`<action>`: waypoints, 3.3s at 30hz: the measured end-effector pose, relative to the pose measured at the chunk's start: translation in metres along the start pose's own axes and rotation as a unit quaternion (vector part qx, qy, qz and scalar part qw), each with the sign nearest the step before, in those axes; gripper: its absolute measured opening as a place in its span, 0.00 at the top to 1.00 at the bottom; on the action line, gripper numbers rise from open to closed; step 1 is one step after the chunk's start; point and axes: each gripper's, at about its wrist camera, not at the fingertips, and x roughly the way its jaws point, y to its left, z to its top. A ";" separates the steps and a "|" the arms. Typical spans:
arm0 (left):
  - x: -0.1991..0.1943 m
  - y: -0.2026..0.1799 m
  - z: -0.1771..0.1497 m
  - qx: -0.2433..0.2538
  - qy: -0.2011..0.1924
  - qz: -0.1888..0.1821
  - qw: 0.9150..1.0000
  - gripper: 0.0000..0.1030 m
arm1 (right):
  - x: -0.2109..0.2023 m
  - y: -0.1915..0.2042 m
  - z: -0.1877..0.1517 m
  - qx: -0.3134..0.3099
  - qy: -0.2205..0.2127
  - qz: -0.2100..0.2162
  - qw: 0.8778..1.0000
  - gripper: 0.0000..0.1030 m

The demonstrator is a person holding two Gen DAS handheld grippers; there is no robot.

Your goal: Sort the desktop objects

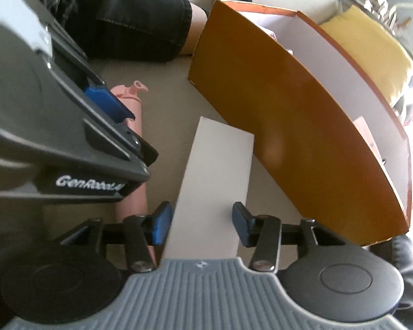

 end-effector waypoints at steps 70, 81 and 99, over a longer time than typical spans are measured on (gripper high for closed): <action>-0.018 0.000 -0.015 0.027 -0.033 0.019 0.999 0.50 | -0.003 -0.086 -0.010 0.098 -0.002 0.069 0.993 0.64; -0.004 -0.008 -0.011 0.052 -0.018 0.033 0.998 0.64 | 0.002 -0.094 -0.011 0.116 -0.010 0.078 0.990 0.70; -0.048 -0.005 -0.002 0.026 -0.075 -0.011 0.997 0.69 | -0.064 -0.118 -0.021 0.179 -0.041 0.123 0.975 0.72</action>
